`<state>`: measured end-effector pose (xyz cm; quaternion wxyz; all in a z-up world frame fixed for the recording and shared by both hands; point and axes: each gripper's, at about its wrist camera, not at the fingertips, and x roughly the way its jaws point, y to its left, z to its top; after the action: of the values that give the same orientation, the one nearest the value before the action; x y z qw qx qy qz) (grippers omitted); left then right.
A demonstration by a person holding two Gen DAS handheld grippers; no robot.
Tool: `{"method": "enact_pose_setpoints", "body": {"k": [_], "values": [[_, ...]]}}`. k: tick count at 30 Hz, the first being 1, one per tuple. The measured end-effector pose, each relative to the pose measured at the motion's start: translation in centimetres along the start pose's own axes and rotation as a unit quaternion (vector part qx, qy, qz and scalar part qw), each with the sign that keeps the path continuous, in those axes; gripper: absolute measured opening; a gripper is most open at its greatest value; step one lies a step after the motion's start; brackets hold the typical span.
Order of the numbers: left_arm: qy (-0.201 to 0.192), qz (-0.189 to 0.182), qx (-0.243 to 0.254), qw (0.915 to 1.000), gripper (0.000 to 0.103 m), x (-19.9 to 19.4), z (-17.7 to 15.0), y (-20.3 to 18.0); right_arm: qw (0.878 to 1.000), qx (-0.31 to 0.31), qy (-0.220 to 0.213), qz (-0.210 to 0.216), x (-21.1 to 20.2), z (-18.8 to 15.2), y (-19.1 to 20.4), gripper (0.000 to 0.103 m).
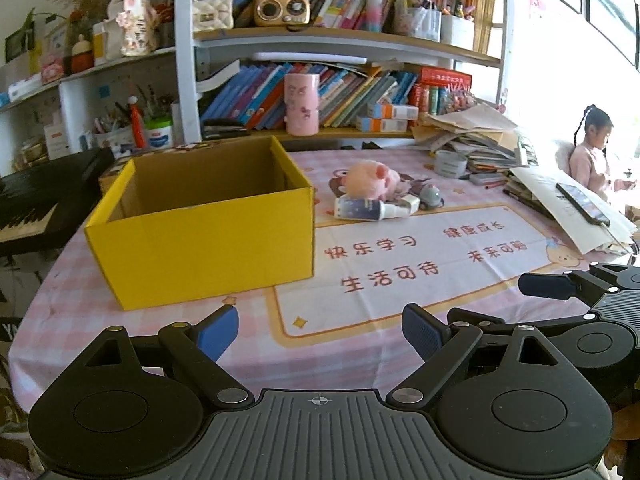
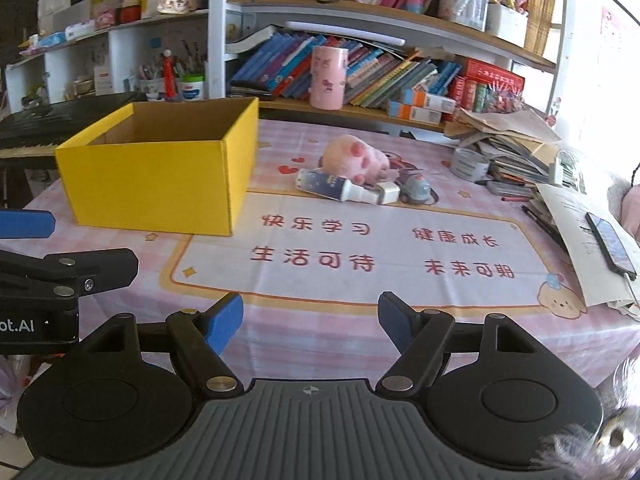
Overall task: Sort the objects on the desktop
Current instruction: 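Lift both open tools out of the box and move back toward the table objects, then close the right tool on the grey toy car while the left tool approaches the spray bottle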
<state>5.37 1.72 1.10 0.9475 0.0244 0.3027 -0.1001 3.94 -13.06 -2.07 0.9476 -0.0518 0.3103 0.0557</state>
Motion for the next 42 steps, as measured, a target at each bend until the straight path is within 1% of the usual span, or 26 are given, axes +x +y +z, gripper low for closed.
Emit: {"method": "enact_pose_setpoints", "body": {"k": [8, 22, 28, 35, 42], "values": [[0.004, -0.010, 0.010, 0.9999, 0.091, 2.1, 1.2, -1.6, 1.000, 0.007, 0.006, -0.010, 1.2, 0.5, -2.3, 0.073], [0.023, -0.036, 0.036, 0.9984, 0.091, 6.9, 3.7, -5.1, 0.998, 0.033, 0.036, -0.030, 4.7, 1.5, -7.3, 0.073], [0.029, -0.042, 0.037, 0.9980, 0.091, 9.3, 4.9, -6.5, 0.997, 0.037, 0.050, -0.034, 6.4, 2.3, -9.5, 0.073], [0.030, -0.032, 0.029, 0.9986, 0.091, 12.2, 6.6, -7.7, 0.998, 0.028, 0.058, -0.025, 9.1, 3.9, -12.0, 0.073], [0.031, -0.003, 0.017, 0.9994, 0.091, 14.4, 8.0, -8.7, 0.998, 0.015, 0.060, -0.003, 11.7, 5.8, -14.2, 0.073]]}}
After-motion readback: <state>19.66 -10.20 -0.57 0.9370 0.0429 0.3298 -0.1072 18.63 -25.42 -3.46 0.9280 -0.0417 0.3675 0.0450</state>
